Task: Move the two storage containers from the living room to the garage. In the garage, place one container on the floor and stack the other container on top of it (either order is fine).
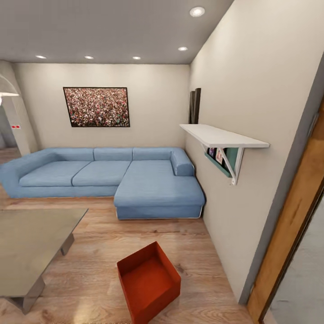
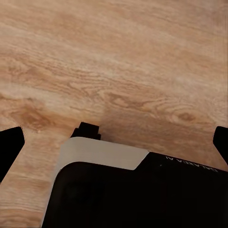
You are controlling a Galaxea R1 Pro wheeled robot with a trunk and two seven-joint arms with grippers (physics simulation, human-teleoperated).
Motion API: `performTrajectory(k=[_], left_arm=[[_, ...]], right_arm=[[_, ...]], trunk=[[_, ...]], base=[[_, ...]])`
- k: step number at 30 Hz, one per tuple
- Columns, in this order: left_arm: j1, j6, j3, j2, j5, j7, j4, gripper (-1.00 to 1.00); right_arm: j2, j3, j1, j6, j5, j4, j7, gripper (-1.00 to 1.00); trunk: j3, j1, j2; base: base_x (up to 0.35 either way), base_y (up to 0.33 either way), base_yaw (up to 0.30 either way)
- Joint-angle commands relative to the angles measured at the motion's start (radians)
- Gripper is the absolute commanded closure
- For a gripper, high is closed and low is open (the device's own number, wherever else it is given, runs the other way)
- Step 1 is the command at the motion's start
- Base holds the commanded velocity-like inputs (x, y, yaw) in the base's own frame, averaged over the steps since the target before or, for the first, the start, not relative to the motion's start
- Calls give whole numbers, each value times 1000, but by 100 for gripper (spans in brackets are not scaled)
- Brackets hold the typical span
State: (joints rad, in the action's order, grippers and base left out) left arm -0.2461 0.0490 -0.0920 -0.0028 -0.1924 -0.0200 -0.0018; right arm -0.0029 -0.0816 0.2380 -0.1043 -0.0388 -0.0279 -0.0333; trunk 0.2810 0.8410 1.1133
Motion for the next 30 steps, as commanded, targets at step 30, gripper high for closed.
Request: performTrajectory(k=[30], left_arm=[[-1,3,-8,-2,1,-1,1,-100]], right_arm=[[2,-7,1,-6,-4,-3,-3,-100]], trunk=[[1,0,1]], base=[[0,0,282]])
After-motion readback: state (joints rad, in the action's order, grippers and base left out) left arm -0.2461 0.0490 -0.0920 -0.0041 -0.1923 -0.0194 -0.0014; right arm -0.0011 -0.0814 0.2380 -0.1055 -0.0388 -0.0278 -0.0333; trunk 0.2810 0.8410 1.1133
